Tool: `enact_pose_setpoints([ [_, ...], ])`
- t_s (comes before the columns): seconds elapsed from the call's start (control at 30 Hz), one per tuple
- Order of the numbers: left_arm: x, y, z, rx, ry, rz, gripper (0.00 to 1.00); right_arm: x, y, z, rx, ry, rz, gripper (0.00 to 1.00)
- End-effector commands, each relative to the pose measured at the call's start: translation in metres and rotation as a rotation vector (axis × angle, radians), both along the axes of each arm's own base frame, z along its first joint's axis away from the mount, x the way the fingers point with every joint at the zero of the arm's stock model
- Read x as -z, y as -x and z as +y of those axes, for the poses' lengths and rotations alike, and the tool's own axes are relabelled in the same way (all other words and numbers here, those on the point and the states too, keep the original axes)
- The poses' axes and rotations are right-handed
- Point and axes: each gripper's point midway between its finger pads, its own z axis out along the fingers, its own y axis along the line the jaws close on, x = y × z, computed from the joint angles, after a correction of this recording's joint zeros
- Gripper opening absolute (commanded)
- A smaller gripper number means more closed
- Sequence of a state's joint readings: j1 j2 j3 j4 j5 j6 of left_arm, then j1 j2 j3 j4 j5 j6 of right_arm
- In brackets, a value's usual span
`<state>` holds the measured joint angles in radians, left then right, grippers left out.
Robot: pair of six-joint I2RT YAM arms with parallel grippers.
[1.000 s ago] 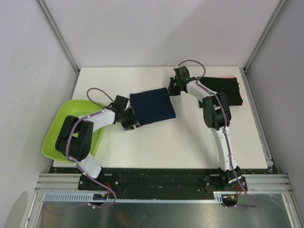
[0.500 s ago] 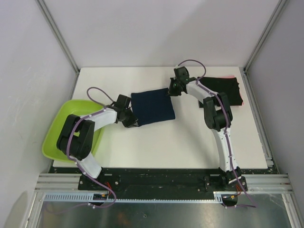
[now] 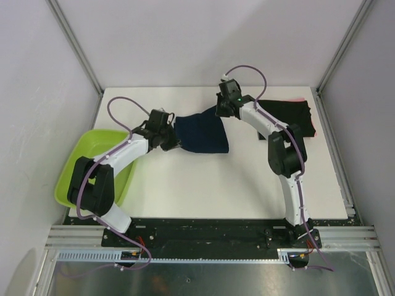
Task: Fold and stack the t-shirts
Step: Put the neatly folded tshirt into the corner of the board with both arms
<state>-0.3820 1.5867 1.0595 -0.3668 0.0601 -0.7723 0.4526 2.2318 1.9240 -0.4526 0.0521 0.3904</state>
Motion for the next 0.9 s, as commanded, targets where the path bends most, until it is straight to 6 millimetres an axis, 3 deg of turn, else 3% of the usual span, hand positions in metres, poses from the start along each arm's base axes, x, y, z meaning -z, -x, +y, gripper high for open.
enact_pose_setpoints([
  [0.0, -0.043, -0.013, -0.008, 0.050, -0.006, -0.121, 0.00, -0.055, -0.003, -0.009, 0.031, 0.036, -0.124, 0.00],
  [0.2, -0.063, -0.019, -0.018, 0.076, 0.004, -0.167, 0.00, -0.073, -0.002, -0.020, 0.060, 0.065, -0.156, 0.00],
  [0.53, -0.087, -0.032, -0.051, 0.116, 0.007, -0.230, 0.00, -0.097, -0.009, -0.064, 0.150, 0.069, -0.198, 0.00],
  [0.7, -0.078, -0.028, -0.053, 0.105, 0.013, -0.200, 0.00, -0.088, -0.011, -0.065, 0.140, 0.059, -0.178, 0.00],
  [0.87, -0.046, -0.010, -0.039, 0.065, -0.018, -0.124, 0.00, -0.066, -0.006, -0.055, 0.112, 0.045, -0.136, 0.00],
])
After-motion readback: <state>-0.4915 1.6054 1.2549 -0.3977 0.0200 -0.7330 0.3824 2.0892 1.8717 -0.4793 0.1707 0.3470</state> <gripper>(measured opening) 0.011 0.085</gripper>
